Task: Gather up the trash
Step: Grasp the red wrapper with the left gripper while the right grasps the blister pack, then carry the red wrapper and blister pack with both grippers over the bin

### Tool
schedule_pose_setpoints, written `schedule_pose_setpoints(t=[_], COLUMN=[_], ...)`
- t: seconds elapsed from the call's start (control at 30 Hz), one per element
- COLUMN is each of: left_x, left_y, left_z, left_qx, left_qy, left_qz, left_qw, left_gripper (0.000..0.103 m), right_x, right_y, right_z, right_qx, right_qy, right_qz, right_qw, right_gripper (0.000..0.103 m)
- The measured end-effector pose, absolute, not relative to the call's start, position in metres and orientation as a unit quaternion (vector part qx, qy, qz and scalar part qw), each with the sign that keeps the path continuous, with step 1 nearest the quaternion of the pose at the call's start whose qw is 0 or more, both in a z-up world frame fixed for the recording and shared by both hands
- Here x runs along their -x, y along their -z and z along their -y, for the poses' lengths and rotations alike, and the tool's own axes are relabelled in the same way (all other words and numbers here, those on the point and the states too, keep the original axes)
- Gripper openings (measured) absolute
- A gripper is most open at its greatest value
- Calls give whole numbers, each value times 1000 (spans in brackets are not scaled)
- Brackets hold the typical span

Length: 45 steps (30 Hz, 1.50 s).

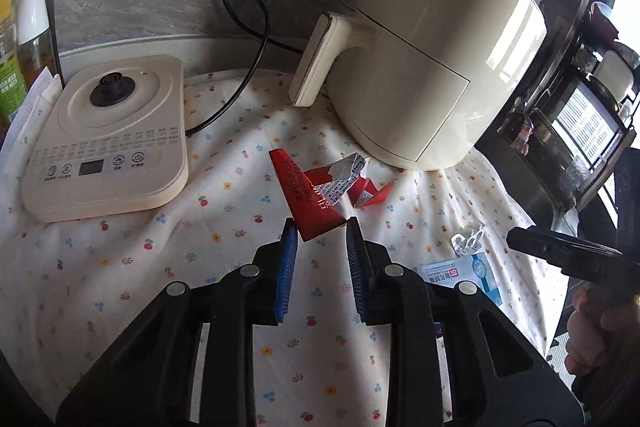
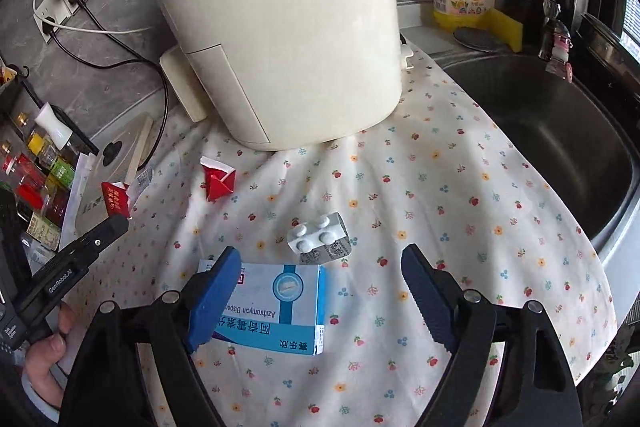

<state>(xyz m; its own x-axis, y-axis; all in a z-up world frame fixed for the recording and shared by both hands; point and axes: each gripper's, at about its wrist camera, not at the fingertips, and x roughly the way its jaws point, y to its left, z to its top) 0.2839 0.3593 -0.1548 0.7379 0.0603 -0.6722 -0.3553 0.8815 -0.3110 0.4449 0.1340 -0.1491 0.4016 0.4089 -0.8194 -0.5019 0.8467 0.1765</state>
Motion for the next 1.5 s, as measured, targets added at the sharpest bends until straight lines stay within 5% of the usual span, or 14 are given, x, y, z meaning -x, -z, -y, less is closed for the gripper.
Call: schedule_pose_setpoints(t=[0.23, 0.27, 0.3, 0.8, 1.5], left_x=[-233, -226, -220, -223, -294], left_y=[155, 155, 155, 124, 121], left_z=[-380, -382, -383, -316, -26], left_qx=[235, 238, 240, 213, 139], left_qy=[-167, -174, -180, -148, 80], left_qz=[-337, -337, -336, -311, -369], left_qw=[896, 894, 893, 915, 915], left_gripper=[25, 25, 25, 25, 25], right_x=[-465, -468, -471, -424, -314], right_y=[176, 182, 188, 118, 131], right_z=[-164, -167, -169, -69, 297], right_qx=[98, 108, 114, 57, -65], right_qy=[-266, -264, -264, -287, -88], right_qz=[-495, -502, -511, -442, -478], right_qw=[821, 816, 810, 848, 872], right_gripper=[77, 66, 41, 42, 42])
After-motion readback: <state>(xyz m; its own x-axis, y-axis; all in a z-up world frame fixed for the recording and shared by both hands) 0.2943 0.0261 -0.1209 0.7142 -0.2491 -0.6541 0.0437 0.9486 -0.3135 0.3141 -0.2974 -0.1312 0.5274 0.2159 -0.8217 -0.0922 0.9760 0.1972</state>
